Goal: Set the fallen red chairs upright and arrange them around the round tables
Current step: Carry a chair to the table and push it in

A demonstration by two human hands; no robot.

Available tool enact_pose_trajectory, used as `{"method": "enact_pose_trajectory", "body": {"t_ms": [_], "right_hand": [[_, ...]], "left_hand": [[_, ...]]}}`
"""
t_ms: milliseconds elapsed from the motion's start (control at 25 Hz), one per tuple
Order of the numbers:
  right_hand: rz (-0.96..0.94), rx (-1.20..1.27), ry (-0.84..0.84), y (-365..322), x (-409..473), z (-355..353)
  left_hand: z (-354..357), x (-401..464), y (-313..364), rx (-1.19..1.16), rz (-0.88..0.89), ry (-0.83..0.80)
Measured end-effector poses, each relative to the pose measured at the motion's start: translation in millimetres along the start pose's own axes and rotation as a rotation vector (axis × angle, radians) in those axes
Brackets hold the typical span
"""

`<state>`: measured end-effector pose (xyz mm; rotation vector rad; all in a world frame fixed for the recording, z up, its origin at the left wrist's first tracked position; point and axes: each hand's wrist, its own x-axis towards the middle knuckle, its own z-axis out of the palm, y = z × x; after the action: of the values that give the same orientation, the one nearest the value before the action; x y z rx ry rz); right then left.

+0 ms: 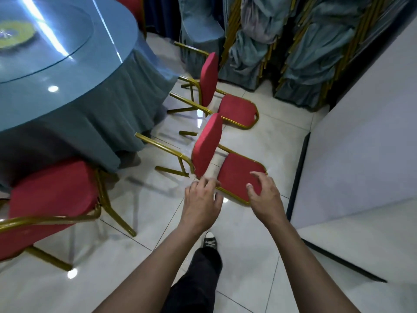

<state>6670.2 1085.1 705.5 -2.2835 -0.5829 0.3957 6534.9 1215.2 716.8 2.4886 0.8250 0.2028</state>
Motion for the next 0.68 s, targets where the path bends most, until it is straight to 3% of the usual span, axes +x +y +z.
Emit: {"method": "enact_pose_trajectory", "body": {"t_ms": [400,680], "right_hand": [[0.084,-0.064,-0.078,111.5,197.8,-49.4],[0.207,-0.05,-0.11,258.1,308.6,5.1]], "left_hand": [[128.5,175.1,66.4,-0.07,-0.08,-0.124],[271.2,262.3,34.4,-0.076,-0.184,-0.201]]}}
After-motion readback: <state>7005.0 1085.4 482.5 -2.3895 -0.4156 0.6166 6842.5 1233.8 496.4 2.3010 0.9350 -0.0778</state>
